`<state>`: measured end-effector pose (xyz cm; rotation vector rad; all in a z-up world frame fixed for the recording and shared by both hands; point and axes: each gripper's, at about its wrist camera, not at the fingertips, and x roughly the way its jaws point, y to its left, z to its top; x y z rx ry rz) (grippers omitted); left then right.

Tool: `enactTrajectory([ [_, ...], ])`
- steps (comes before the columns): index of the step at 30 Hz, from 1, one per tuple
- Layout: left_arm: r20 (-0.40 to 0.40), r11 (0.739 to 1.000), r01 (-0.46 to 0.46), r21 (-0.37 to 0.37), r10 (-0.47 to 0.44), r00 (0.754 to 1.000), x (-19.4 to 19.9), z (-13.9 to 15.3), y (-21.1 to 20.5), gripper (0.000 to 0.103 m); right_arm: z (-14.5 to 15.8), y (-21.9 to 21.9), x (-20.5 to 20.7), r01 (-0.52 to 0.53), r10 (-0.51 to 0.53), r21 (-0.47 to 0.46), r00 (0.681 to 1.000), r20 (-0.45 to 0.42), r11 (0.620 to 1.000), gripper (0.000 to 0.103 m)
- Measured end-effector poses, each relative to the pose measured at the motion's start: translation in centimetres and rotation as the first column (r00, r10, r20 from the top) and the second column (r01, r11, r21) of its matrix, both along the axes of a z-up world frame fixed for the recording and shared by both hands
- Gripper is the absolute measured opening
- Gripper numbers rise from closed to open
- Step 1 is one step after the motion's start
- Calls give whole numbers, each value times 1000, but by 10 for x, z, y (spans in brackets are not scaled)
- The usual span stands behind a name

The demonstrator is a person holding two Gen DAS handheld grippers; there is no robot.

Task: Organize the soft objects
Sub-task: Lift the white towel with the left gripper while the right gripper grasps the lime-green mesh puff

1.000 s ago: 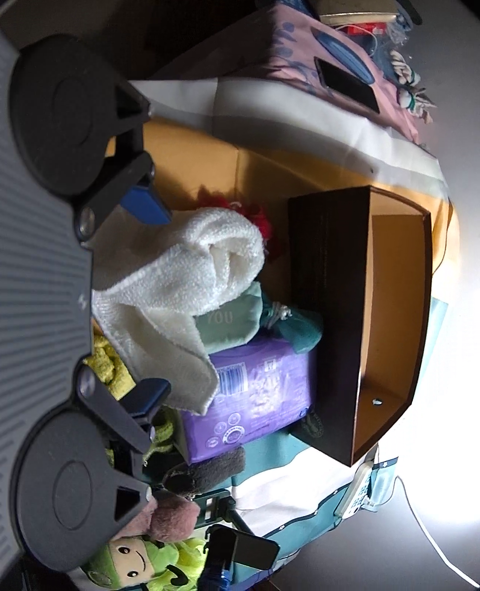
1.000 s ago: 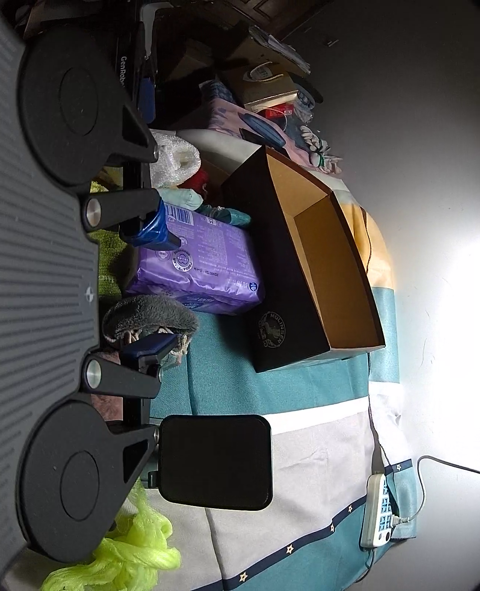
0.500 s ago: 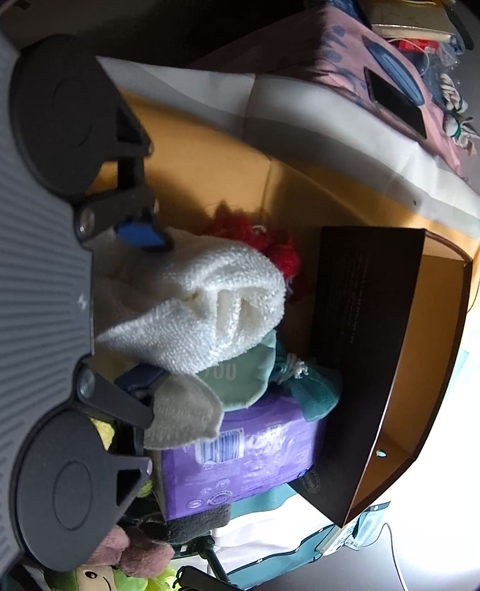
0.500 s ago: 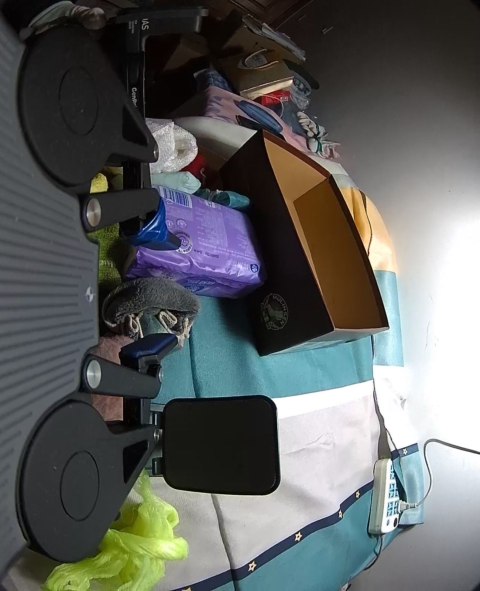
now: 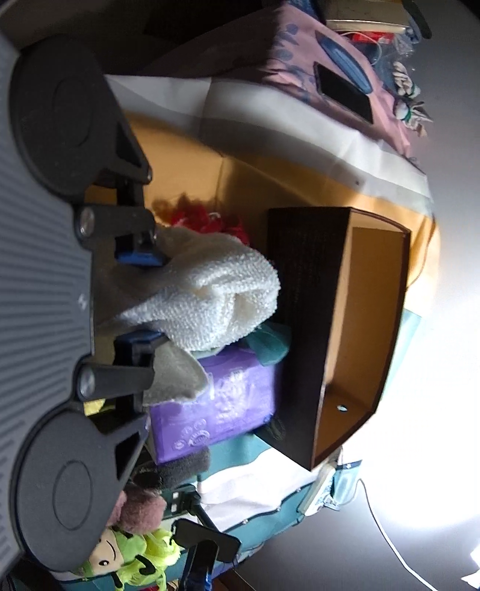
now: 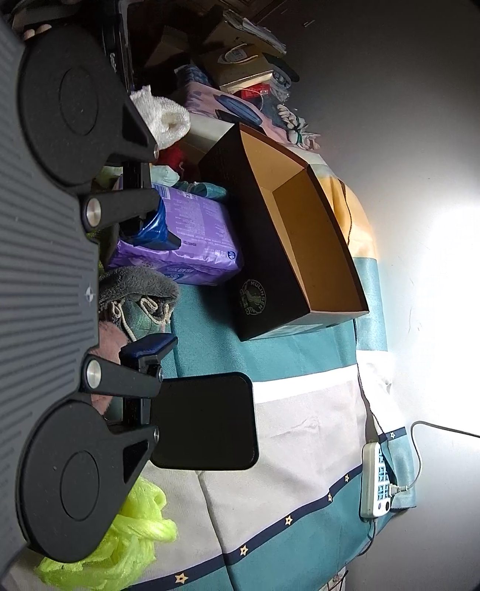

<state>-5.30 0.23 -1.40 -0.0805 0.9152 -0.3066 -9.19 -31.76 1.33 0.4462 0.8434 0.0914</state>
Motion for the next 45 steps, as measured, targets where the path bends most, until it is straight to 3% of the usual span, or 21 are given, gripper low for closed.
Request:
enactTrajectory([
  [6, 104, 999, -24, -41, 28, 994, -2, 38, 7, 31, 10, -25, -5, 49, -47, -37, 998, 35, 998, 33],
  [11, 156, 998, -23, -53, 31, 987, -2, 55, 4, 31, 16, -71, -24, 158, -155, -91, 987, 35, 983, 33],
  [16, 178, 998, -26, -53, 35, 983, -1, 61, -1, 31, 2, -110, -48, 234, -243, -216, 970, -19, 948, 33],
  [18, 173, 999, -26, -48, 34, 984, 0, 61, -6, 31, -9, -122, -55, 237, -255, -214, 965, -64, 948, 33],
  [23, 162, 999, -14, -34, 19, 987, -1, 59, -19, 31, -33, -121, -65, 191, -220, -218, 968, -117, 957, 34],
  [28, 161, 999, -19, -28, 23, 987, -5, 58, -29, 31, -50, -116, -63, 82, -117, -223, 982, -146, 971, 37],
  [35, 165, 998, -62, -7, 63, 984, -15, 60, -36, 31, -74, -127, -53, 114, -139, -178, 981, -135, 977, 42],
  [41, 167, 995, -100, -3, 99, 981, -20, 57, -42, 31, -84, -127, -46, 78, -109, -215, 985, -137, 973, 45],
  [45, 162, 993, -115, -1, 114, 980, -19, 57, -42, 31, -86, -132, -45, 82, -110, -201, 985, -133, 976, 41],
])
